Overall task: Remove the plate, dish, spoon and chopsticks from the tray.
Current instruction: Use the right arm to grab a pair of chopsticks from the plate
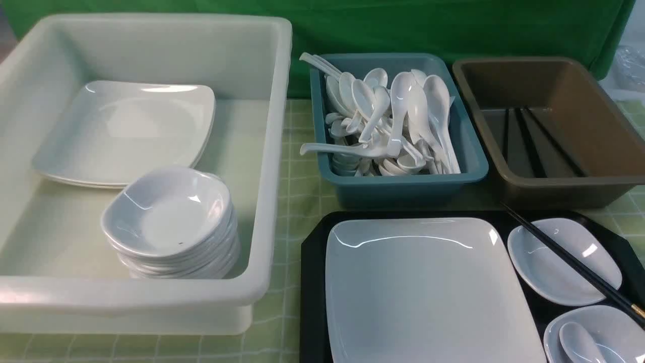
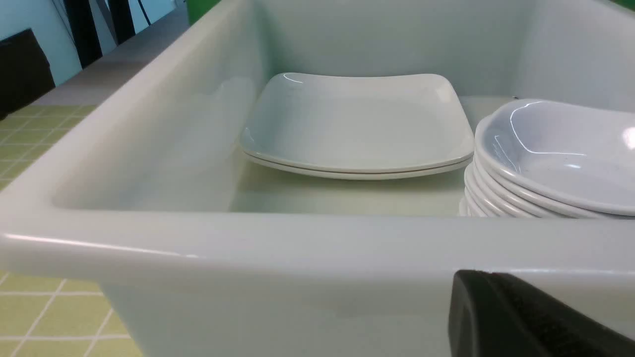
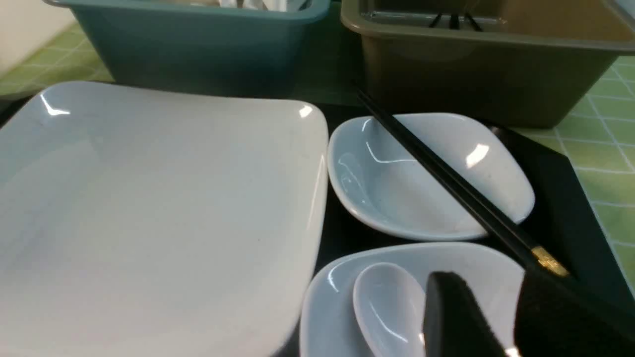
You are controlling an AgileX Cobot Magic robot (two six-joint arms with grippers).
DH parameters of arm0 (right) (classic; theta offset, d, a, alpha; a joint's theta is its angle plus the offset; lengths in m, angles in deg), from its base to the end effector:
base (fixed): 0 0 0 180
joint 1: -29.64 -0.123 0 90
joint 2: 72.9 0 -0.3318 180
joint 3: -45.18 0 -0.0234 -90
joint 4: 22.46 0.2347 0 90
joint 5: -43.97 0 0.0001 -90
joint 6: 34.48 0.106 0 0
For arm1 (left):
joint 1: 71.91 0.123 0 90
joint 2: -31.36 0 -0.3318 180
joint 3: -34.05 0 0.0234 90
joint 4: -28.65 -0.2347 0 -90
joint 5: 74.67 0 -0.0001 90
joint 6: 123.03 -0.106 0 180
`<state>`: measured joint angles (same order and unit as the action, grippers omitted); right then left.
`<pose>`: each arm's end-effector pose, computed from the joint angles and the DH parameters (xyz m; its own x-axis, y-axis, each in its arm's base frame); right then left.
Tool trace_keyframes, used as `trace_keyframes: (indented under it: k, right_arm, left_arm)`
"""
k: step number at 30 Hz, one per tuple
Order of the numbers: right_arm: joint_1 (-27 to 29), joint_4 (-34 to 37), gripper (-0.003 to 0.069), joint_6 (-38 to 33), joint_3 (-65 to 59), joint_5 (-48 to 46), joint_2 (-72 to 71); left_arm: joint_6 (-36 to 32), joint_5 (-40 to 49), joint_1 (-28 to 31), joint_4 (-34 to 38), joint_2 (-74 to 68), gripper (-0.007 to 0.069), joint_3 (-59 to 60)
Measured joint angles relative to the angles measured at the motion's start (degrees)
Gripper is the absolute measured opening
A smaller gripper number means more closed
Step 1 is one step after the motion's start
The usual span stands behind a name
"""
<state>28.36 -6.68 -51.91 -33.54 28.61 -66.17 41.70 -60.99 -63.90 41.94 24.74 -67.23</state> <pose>0.0064 0.0078 0.1849 -0.1743 -0.0420 -0.9838 -0.0999 0.9947 -0.0247 0.0078 -0.0047 0.1876 -0.1526 0.0198 -0.9881 -0.0797 0.9963 0.0322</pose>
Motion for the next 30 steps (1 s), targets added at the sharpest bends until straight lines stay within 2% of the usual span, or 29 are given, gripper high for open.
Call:
trace_keyframes:
  k: [22,24,25,26,28,30]
  right_arm:
    - [0.00,0.00,0.0238,0.00,0.00,0.00,0.00]
    - [0.00,0.00,0.0238,0.00,0.00,0.00,0.00]
    - [0.00,0.00,0.0238,0.00,0.00,0.00,0.00]
    - [0.00,0.00,0.0238,0.00,0.00,0.00,0.00]
    - [0.00,0.00,0.0238,0.00,0.00,0.00,0.00]
    - [0.00,0.00,0.0238,0.00,0.00,0.00,0.00]
  left_arm:
    - [0.01,-0.15,0.00,0.00,0.00,0.0010,0.00]
    - [2.15,-2.84,0.00,3.82,0.00,0.0010,0.00]
    - [4.34,-4.61,0.00,8.97,0.00,0.0010,0.00]
    - [5.34,-5.39,0.00,9.95,0.00,0.0010,0.00]
    - [11.73,-9.81,0.00,24.66,0.00,0.0010,0.00]
    - [14.14,-11.91,0.00,30.00,0.00,0.0010,0.00]
